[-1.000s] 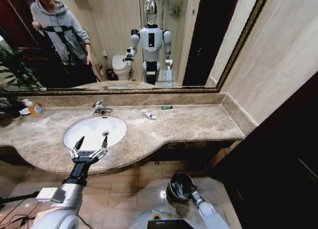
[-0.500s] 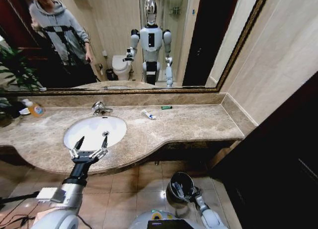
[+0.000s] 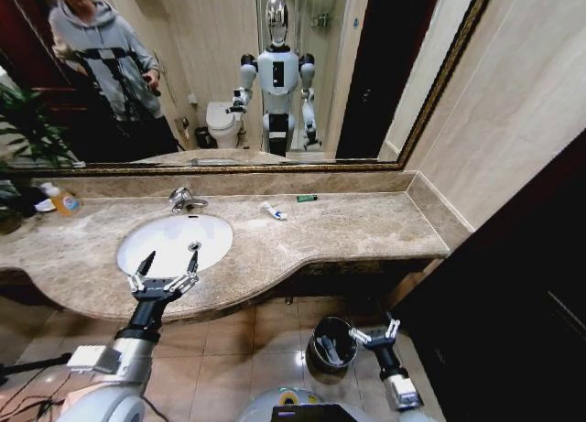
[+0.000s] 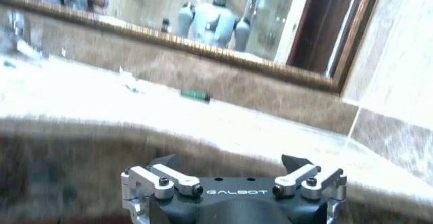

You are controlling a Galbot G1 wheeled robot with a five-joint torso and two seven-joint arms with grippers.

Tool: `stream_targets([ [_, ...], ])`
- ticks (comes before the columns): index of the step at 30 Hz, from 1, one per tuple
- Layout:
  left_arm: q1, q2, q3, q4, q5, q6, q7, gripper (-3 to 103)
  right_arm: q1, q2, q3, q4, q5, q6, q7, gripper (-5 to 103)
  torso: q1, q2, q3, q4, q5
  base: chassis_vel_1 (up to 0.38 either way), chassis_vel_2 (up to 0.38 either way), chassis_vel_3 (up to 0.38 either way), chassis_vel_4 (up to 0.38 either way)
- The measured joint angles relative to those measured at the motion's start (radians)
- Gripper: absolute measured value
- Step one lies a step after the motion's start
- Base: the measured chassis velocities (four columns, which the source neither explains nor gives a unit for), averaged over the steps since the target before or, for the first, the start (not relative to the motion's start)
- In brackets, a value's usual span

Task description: Pick up the trash from the sink and place it in the trash bin.

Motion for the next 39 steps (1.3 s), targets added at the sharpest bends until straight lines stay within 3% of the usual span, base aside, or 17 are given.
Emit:
stream_targets([
  [10, 0.000, 0.000, 0.000, 0.000, 0.000, 0.000, 0.000, 100, 0.069, -0.034, -0.015, 0.126, 0.169, -0.136, -0.062, 100, 0.000, 0.000, 0.000, 0.0000, 0.0001, 0.000, 0.000, 0.000, 0.000],
  [16, 0.000, 0.000, 0.000, 0.000, 0.000, 0.000, 0.000, 100, 0.200, -0.099, -0.054, 0.168, 0.318, -0.308, -0.129, 100, 0.000, 0.000, 0.000, -0.0001, 0.0000, 0.000, 0.000, 0.000, 0.000],
  [23, 0.000, 0.000, 0.000, 0.000, 0.000, 0.000, 0.000, 100, 0.415, -0.192, -0.122, 0.028, 0.365, -0.386, -0.156, 100, 0.000, 0.000, 0.000, 0.0001, 0.0002, 0.000, 0.000, 0.000, 0.000],
  [28, 0.000, 0.000, 0.000, 0.000, 0.000, 0.000, 0.000, 100, 0.614, -0.250, -0.238, -0.061, 0.396, -0.454, -0.168, 100, 0.000, 0.000, 0.000, 0.0000, 0.0000, 0.000, 0.000, 0.000, 0.000],
  [39, 0.000, 0.000, 0.000, 0.000, 0.000, 0.000, 0.000, 100, 0.905, -0.228, -0.435, -0.299, 0.408, -0.493, -0.178, 100, 0.000, 0.000, 0.000, 0.0001, 0.0001, 0.000, 0.000, 0.000, 0.000],
])
